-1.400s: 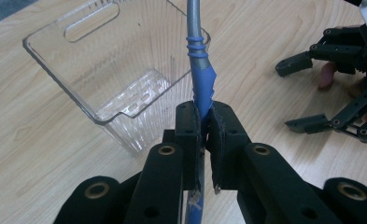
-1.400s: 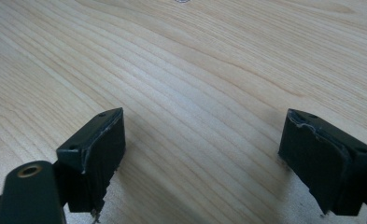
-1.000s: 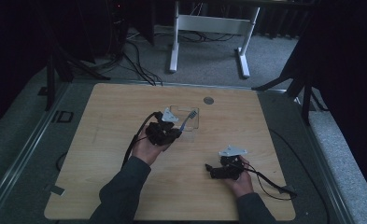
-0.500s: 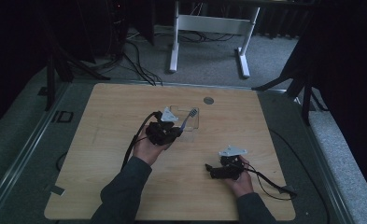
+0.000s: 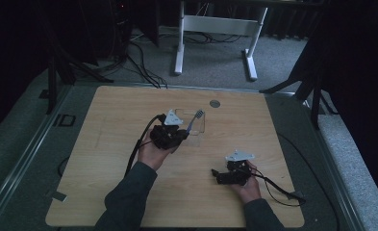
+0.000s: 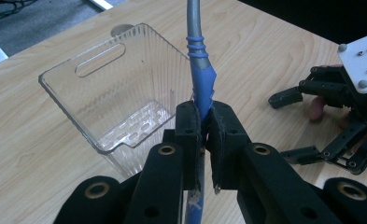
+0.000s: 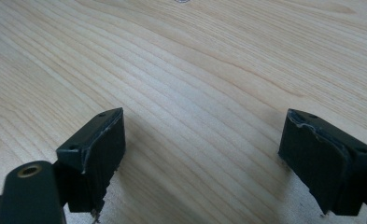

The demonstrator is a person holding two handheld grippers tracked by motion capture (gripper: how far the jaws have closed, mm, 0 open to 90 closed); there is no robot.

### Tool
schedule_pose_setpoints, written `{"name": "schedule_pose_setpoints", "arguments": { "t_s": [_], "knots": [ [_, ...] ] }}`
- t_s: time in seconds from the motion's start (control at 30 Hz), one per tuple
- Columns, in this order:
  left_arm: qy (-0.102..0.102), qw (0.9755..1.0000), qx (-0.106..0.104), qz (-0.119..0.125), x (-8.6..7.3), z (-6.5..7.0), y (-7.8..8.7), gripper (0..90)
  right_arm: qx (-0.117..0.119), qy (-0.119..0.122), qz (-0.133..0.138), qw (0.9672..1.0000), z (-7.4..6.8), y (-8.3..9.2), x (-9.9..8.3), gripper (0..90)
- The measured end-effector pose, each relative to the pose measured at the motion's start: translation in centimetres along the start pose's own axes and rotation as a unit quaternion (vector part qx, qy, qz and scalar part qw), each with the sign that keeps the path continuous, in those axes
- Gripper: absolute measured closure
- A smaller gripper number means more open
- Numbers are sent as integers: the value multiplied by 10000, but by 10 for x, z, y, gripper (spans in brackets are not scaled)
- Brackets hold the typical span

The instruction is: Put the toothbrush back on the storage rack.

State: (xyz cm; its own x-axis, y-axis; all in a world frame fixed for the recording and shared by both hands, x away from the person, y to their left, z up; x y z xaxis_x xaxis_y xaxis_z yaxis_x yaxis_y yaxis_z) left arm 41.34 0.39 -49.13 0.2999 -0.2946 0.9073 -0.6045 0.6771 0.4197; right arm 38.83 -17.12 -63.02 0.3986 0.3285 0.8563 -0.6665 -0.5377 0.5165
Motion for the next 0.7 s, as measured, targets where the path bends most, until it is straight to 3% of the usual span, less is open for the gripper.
{"name": "schedule_pose_setpoints", "arguments": {
  "t_s": [0.7],
  "knots": [
    [188, 9993, 46, 334, 7, 0, -2, 827, 1, 3, 1, 10000, 0, 0, 0, 141]
  ]
}}
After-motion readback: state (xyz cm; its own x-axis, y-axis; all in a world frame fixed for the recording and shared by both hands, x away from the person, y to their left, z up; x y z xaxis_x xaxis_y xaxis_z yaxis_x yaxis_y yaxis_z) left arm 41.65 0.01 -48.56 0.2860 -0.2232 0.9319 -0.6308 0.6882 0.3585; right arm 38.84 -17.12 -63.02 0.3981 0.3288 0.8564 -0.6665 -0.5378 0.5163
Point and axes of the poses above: each handheld gripper's, and its own axes: y roughly backward along the jaws, x roughly out of its top, z roughly to its right, the point moved 10 cm from there along -y, roughly forward along the jaws, and after that the axes turned 13 degrees about z, right-handed, at the moved point
